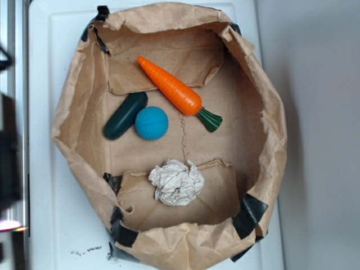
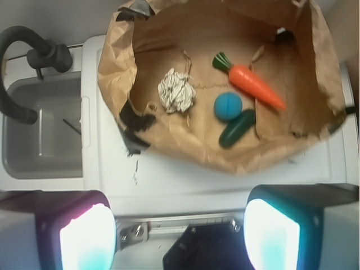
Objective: Grab the white paper.
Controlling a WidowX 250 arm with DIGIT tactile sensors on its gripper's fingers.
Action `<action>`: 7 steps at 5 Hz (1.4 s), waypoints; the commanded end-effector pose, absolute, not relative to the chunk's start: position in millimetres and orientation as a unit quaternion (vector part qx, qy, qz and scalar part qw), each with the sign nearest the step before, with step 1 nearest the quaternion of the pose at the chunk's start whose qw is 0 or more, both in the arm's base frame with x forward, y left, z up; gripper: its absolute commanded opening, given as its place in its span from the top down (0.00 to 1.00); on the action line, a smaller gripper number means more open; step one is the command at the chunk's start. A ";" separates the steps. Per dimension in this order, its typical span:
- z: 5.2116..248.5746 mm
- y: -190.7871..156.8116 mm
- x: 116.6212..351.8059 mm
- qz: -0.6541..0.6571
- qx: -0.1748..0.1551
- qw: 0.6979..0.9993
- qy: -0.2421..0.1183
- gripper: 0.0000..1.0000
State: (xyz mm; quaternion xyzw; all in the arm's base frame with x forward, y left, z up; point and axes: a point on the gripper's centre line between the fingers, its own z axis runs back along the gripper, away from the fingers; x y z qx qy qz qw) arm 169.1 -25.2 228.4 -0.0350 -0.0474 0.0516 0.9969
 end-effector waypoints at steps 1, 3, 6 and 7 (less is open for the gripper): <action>200.2 -5.6 222.4 0.028 -0.017 0.997 -0.064 0.00; 172.7 0.7 241.2 -0.012 -0.014 0.998 -0.060 0.00; 172.7 0.7 241.2 -0.012 -0.014 0.998 -0.060 0.00; 145.1 16.5 253.7 -0.007 -0.020 0.999 -0.048 0.00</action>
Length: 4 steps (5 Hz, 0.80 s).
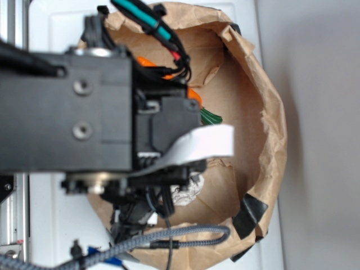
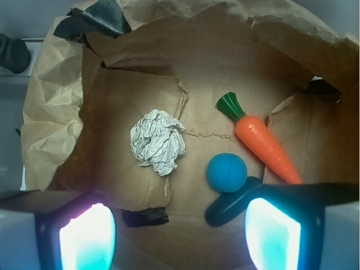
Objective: Grab the white paper.
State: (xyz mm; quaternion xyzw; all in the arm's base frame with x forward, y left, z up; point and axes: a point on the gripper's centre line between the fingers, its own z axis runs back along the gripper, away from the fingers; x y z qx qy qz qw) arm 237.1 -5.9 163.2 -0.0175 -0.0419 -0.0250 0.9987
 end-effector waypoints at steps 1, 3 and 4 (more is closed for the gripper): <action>128.2 27.7 261.7 -0.022 -0.015 0.998 -0.060 0.00; 99.0 7.9 261.7 -0.074 -0.026 0.994 -0.070 0.00; 94.9 -11.3 266.3 -0.083 -0.060 0.992 -0.067 0.00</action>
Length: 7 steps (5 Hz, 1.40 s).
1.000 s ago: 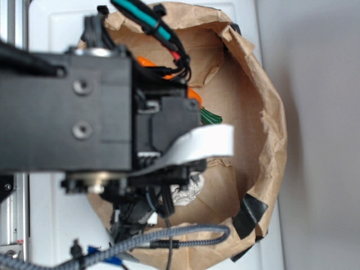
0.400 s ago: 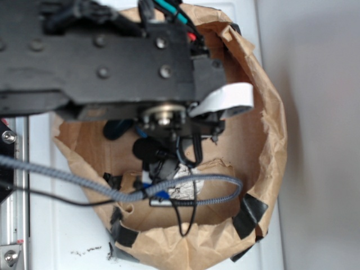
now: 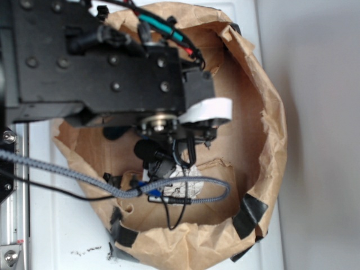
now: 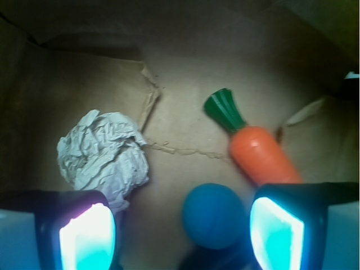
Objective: Grab the white paper.
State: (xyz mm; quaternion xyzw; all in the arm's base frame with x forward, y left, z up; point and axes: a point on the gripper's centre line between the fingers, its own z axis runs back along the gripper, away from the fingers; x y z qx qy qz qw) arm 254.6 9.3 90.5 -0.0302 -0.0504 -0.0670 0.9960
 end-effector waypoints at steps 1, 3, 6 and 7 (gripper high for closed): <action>83.0 -25.2 276.1 -0.085 -0.068 0.992 -0.068 0.00; 49.5 -48.0 280.6 -0.108 -0.120 0.986 -0.043 0.00; 81.2 -23.3 286.2 -0.064 -0.089 0.991 -0.081 1.00; 118.7 0.7 281.3 -0.015 -0.089 0.989 -0.119 1.00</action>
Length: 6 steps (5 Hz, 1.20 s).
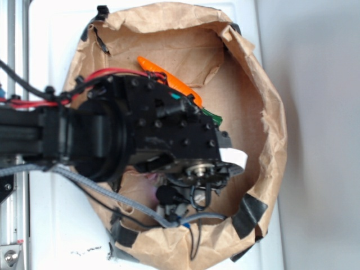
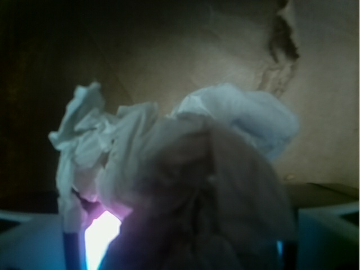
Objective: Grab the white paper.
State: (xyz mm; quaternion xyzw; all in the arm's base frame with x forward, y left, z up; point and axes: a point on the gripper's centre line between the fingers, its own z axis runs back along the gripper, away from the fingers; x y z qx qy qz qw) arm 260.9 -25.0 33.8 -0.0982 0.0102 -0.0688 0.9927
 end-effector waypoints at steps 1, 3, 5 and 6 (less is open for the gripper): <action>148.8 17.9 270.8 0.019 -0.094 0.985 -0.146 1.00; 206.6 20.6 247.8 0.079 -0.064 0.983 -0.155 1.00; 238.4 10.5 253.6 0.086 -0.039 0.984 -0.150 1.00; 246.1 9.4 259.8 0.089 -0.035 0.983 -0.158 1.00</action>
